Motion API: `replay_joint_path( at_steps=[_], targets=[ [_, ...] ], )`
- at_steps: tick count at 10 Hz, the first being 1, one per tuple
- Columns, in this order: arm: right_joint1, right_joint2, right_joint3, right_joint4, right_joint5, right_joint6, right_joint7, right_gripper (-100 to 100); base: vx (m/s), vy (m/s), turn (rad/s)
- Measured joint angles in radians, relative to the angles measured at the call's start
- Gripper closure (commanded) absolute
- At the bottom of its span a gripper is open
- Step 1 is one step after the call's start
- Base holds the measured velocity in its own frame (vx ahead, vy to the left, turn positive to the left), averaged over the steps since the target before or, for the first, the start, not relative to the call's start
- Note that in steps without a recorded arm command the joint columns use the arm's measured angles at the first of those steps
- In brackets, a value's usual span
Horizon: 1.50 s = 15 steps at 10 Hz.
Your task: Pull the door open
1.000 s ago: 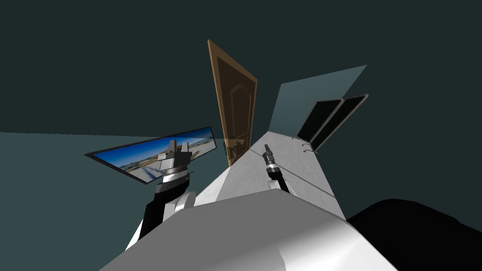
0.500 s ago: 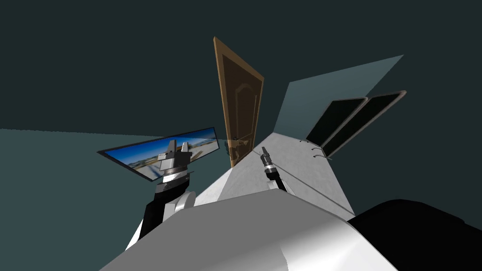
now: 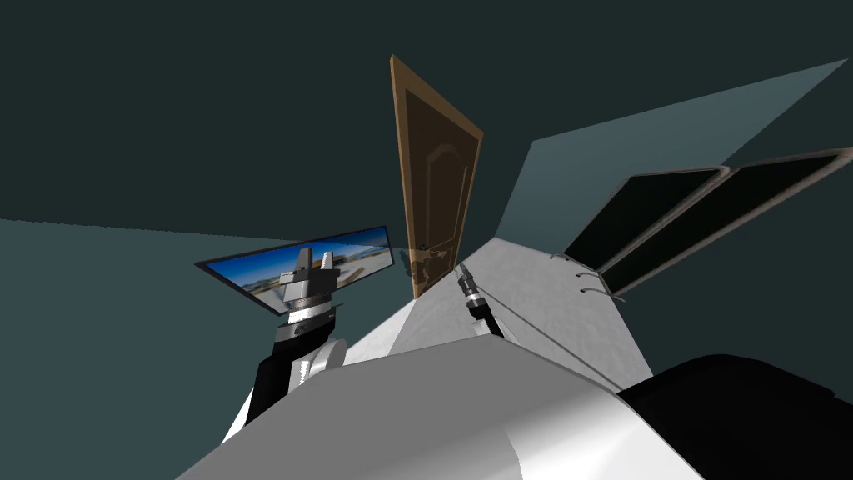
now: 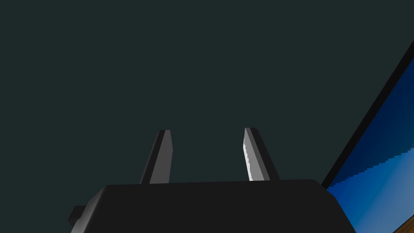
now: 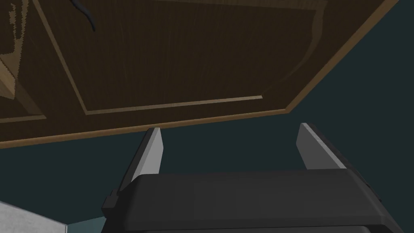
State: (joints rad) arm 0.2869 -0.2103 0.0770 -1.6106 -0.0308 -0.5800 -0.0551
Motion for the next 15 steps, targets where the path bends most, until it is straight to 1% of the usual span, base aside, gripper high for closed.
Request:
replay_joint_path(
  at_steps=[2,3,5,6,7,8,10,11,12,13,15],
  targets=[
    [-0.019,-0.028,0.015,0.062,-0.014,-0.021,-0.019,-100,0.098,-0.025,0.151],
    [-0.033,-0.038,0.024,0.096,-0.02,-0.03,-0.026,-100,0.094,-0.019,0.163],
    [-0.054,-0.059,0.041,0.146,-0.031,-0.041,-0.039,-100,0.078,-0.031,0.113],
    [-0.059,-0.067,0.044,0.163,-0.035,-0.045,-0.045,-100,0.052,-0.026,0.104],
    [-0.071,-0.076,0.048,0.187,-0.04,-0.049,-0.051,-100,0.068,-0.035,0.179],
    [-0.085,-0.086,0.055,0.216,-0.045,-0.054,-0.057,-100,0.092,-0.034,0.183],
    [-0.11,-0.107,0.071,0.279,-0.057,-0.074,-0.071,-100,0.093,-0.04,0.15],
    [-0.125,-0.12,0.077,0.31,-0.064,-0.08,-0.08,-100,0.088,-0.046,0.184],
    [-0.135,-0.128,0.085,0.339,-0.069,-0.086,-0.085,-100,0.094,-0.042,0.151],
    [-0.14,-0.137,0.093,0.356,-0.074,-0.088,-0.09,-100,0.062,-0.029,0.026],
    [-0.157,-0.152,0.1,0.402,-0.081,-0.104,-0.101,-100,0.053,-0.032,0.128]
  ],
)
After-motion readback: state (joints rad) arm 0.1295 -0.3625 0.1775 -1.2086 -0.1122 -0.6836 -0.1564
